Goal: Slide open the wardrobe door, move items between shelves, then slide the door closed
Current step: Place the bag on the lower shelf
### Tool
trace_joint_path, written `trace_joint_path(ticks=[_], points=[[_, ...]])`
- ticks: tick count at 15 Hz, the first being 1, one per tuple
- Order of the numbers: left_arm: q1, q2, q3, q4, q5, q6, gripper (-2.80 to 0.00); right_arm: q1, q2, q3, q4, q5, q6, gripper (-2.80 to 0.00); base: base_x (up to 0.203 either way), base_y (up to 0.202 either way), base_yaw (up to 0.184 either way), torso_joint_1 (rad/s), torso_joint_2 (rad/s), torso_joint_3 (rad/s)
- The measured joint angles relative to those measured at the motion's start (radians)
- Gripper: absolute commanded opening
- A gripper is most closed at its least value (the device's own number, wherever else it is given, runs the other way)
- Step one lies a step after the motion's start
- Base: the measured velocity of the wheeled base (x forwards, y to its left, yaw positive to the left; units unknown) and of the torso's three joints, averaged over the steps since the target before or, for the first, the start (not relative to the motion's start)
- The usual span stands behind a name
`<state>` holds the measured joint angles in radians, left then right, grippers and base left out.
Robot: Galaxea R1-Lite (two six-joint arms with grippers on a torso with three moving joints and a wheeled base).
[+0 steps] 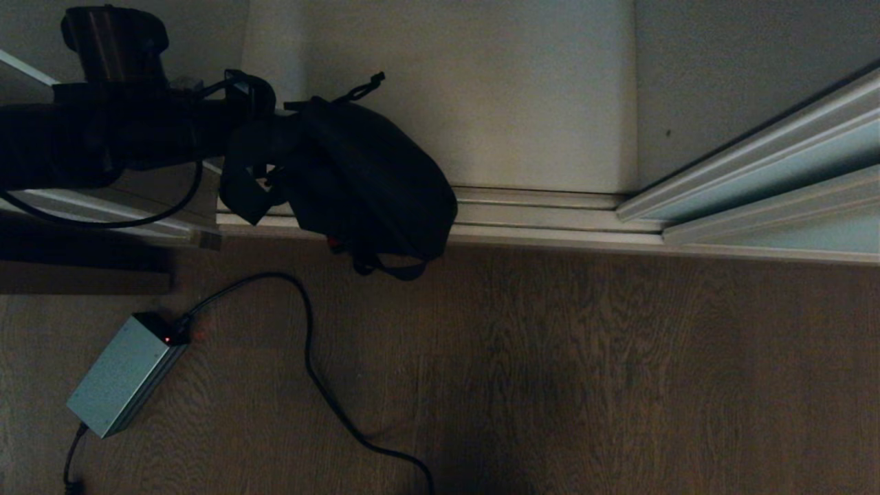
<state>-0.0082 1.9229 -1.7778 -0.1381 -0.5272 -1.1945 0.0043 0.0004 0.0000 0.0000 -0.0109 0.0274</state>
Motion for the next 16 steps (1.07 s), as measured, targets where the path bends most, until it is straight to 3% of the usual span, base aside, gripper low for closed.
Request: trace_joint_path(ticks=[3,12,16], points=[[0.009,0.087,-0.127,-0.021,0.011,0.012,-2.8,0.0,0.0,0.0,0.0,0.0,0.0,-2.8,0.0,0.0,0.0,0.0,0.0,0.0],[0.052,0.176,-0.167,-0.513,0.029,0.06,-2.8,0.0,0.0,0.0,0.0,0.0,0.0,-2.8,0.0,0.0,0.0,0.0,0.0,0.0],[0.054,0.21,-0.168,-0.76,0.112,0.087,-2.8,0.0,0.0,0.0,0.0,0.0,0.0,-2.8,0.0,0.0,0.0,0.0,0.0,0.0]])
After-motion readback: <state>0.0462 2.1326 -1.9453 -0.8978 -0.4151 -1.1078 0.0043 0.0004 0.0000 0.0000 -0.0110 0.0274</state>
